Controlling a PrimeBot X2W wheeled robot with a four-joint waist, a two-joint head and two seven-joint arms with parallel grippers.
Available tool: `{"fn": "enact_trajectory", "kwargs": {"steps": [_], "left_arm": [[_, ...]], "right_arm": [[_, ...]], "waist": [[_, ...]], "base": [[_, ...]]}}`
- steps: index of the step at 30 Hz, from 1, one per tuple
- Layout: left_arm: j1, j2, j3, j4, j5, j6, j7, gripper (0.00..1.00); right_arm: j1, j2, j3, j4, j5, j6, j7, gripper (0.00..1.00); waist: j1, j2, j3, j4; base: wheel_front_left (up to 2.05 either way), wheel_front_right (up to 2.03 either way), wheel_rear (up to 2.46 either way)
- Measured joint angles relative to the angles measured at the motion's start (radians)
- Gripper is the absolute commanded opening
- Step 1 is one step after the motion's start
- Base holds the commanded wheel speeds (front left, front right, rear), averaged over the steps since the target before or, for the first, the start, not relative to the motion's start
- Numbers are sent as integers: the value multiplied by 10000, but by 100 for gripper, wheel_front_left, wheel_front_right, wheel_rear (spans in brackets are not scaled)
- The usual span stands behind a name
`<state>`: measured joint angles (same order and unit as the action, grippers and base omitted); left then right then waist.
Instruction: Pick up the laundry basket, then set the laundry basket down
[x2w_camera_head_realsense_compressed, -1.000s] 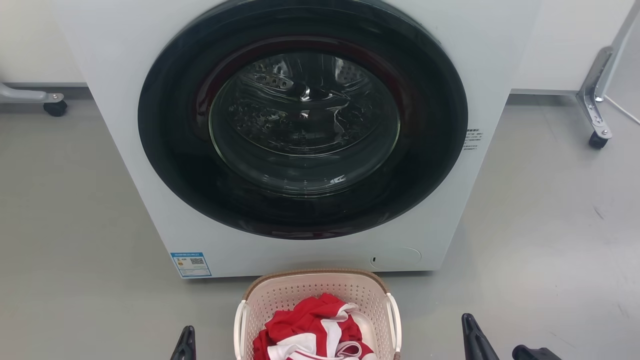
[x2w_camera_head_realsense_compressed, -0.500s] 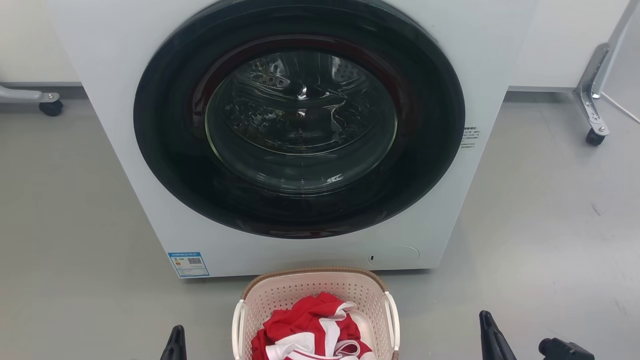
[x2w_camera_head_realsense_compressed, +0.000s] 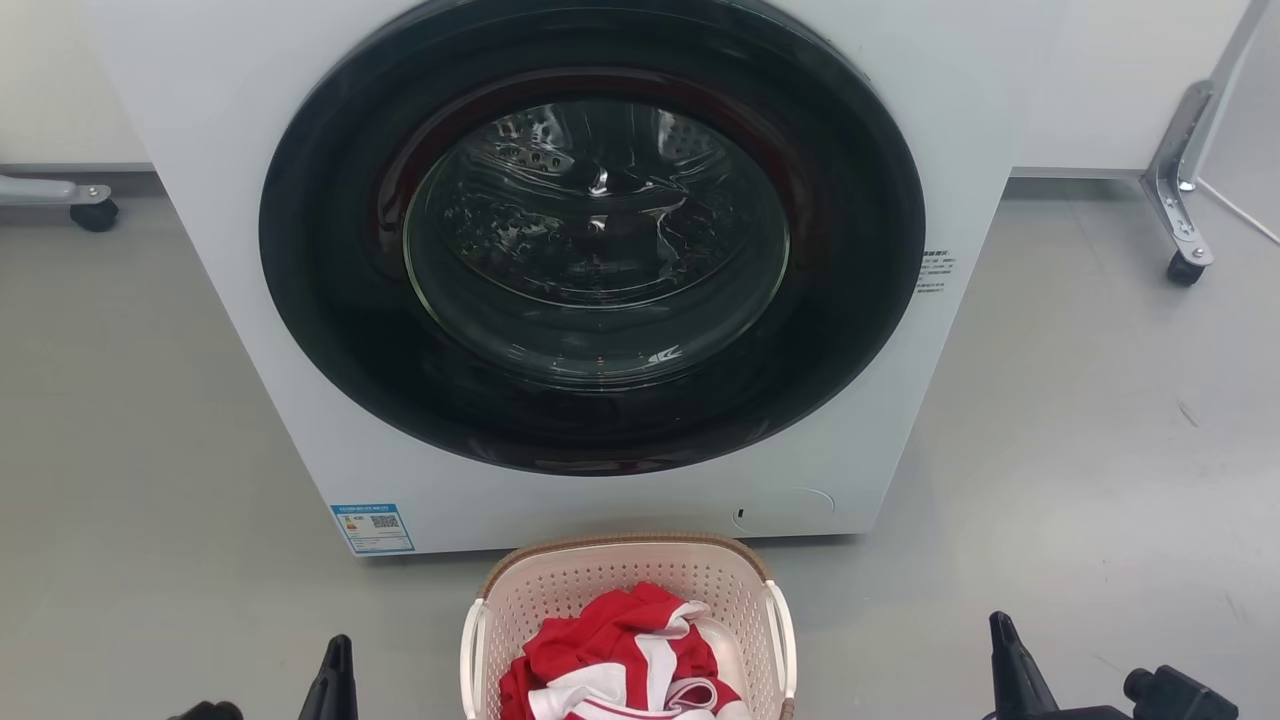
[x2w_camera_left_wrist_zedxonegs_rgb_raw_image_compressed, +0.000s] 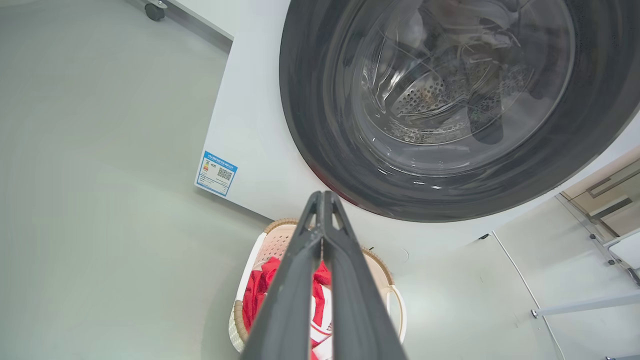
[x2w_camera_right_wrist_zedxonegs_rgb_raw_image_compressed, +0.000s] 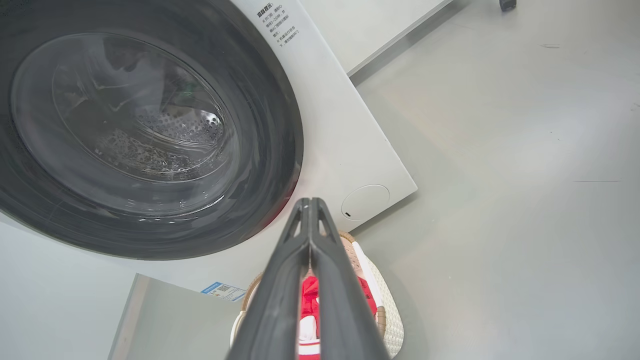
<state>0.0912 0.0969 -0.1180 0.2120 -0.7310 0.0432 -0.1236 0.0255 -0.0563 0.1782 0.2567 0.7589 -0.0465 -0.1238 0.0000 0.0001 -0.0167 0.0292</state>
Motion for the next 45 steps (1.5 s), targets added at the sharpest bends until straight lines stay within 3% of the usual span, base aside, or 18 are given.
{"fn": "enact_trajectory", "kwargs": {"steps": [45], "left_arm": [[-1151, -368, 1498, 606, -6211, -1152, 1737, 0]], "right_arm": [[-797, 94, -2242, 295, 6019, 1195, 1726, 0]], "waist": [[0, 0, 133, -212]], "base": [[0, 0, 0]]}}
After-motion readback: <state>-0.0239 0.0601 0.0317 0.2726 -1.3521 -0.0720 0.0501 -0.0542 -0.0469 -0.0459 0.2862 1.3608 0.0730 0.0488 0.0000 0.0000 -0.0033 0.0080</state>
